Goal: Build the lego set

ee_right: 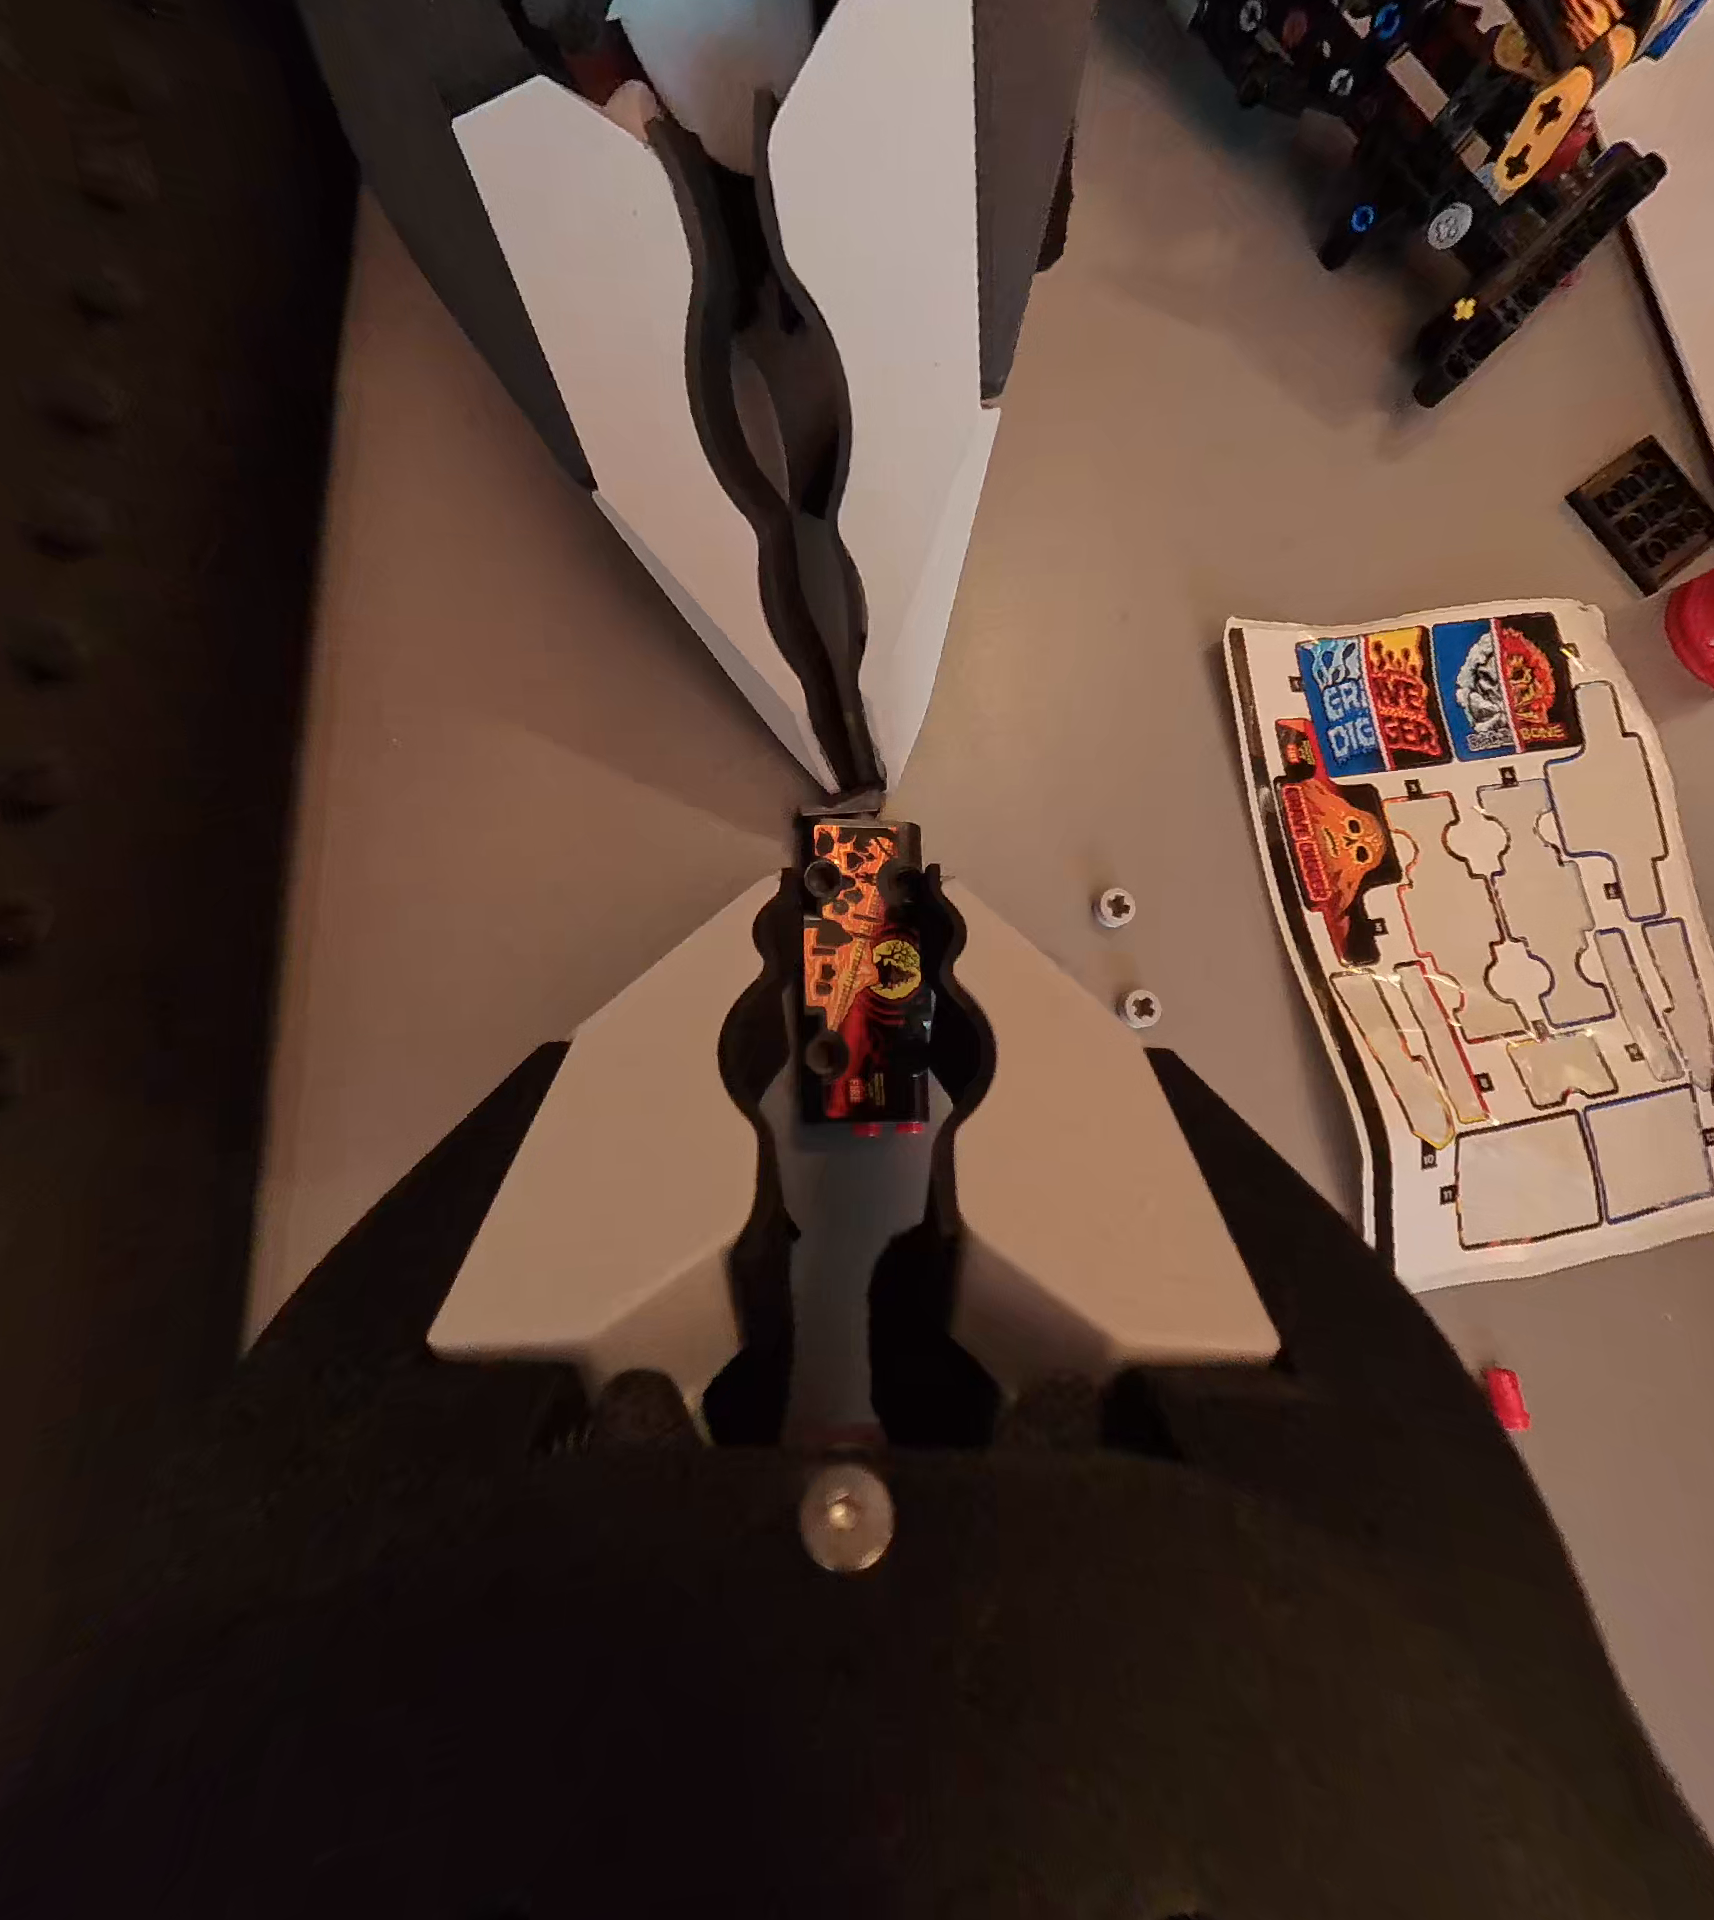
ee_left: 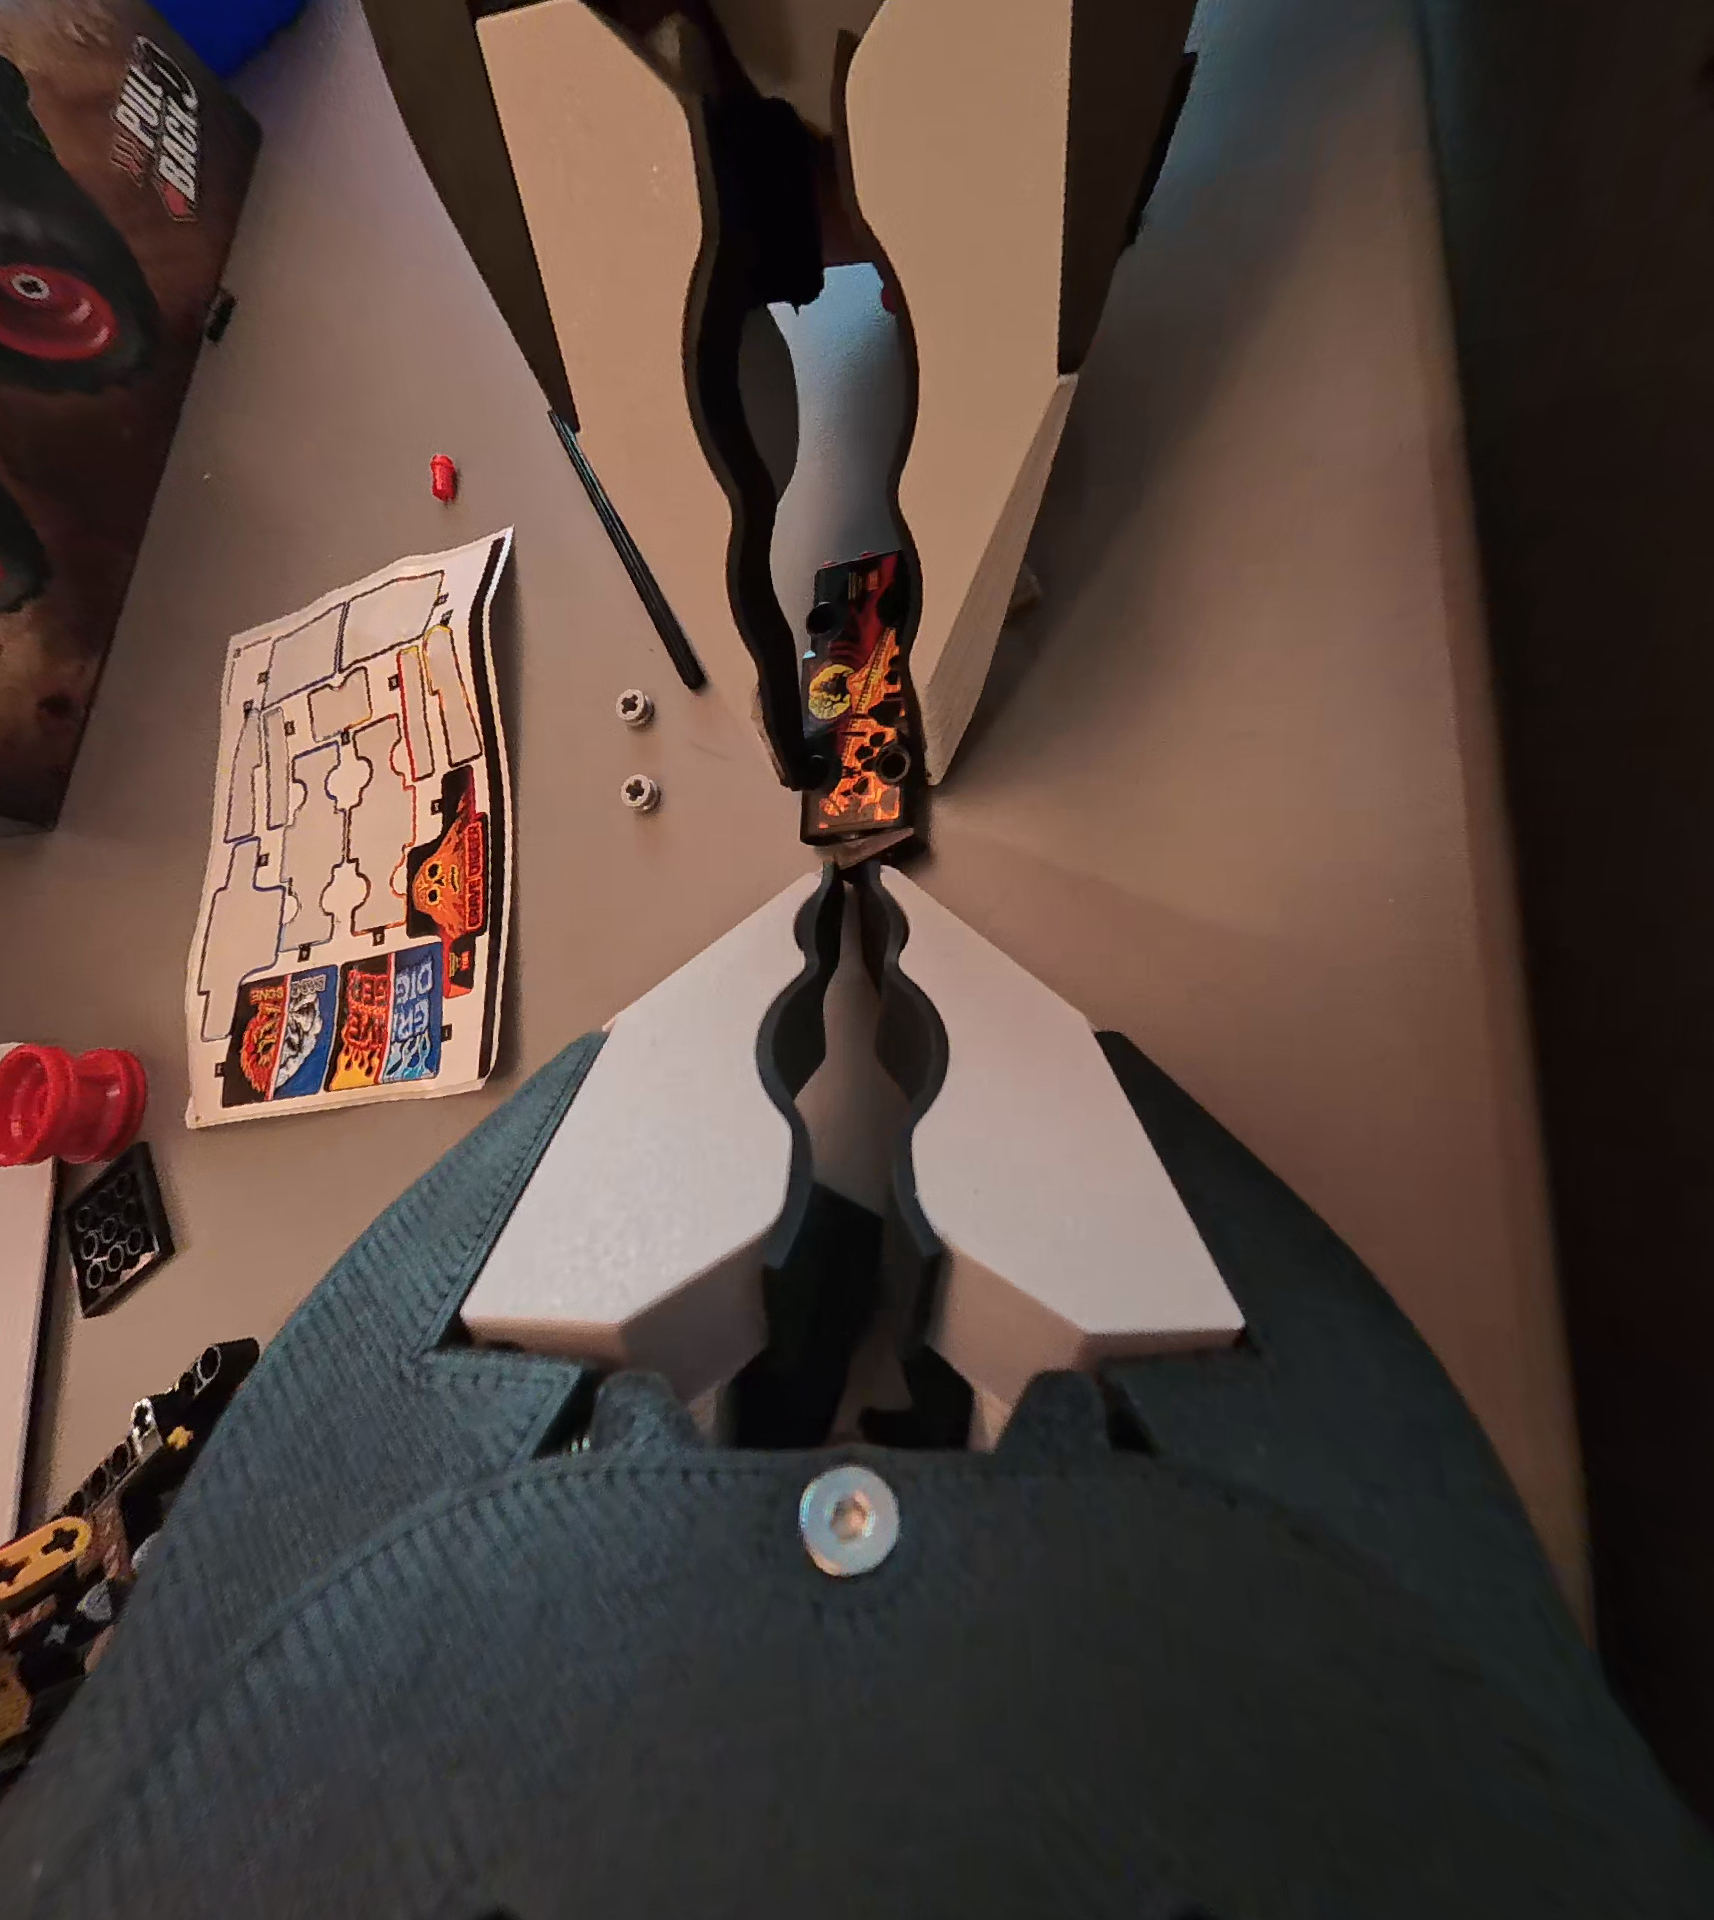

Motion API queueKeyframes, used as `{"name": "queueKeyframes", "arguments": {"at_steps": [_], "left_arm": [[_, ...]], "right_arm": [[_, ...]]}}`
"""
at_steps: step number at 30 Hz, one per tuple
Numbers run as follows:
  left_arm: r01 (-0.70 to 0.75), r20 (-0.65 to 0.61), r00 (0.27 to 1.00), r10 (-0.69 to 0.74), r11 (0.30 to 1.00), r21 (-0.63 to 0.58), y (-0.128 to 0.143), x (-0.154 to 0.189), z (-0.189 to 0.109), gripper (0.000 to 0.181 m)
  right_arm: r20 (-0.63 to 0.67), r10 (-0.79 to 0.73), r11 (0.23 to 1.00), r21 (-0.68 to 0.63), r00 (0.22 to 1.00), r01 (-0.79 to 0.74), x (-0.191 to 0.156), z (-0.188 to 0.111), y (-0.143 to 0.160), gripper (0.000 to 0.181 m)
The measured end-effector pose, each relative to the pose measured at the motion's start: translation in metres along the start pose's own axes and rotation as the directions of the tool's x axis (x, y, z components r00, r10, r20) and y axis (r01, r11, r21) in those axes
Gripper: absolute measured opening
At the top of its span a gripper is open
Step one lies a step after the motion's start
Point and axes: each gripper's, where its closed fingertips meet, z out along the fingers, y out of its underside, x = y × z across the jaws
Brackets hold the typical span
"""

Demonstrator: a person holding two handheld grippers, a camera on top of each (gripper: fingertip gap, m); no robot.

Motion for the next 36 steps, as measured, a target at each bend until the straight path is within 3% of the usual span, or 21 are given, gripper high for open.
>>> {"name": "queueKeyframes", "arguments": {"at_steps": [17, 36], "left_arm": [[0.016, 0.013, 1.0, -0.016, 1.0, 0.0, -0.0016, 0.0031, -0.0004, 0.003], [-0.003, 0.004, 1.0, 0.003, 1.0, 0.026, -0.0002, 0.0053, -0.0025, 0.0]], "right_arm": [[-0.015, 0.019, 1.0, 0.005, 1.0, -0.019, -0.0024, -0.0005, -0.0007, 0.02], [-0.041, -0.066, 0.998, -0.002, 0.997, 0.066, -0.0061, -0.0005, -0.0025, 0.019]]}}
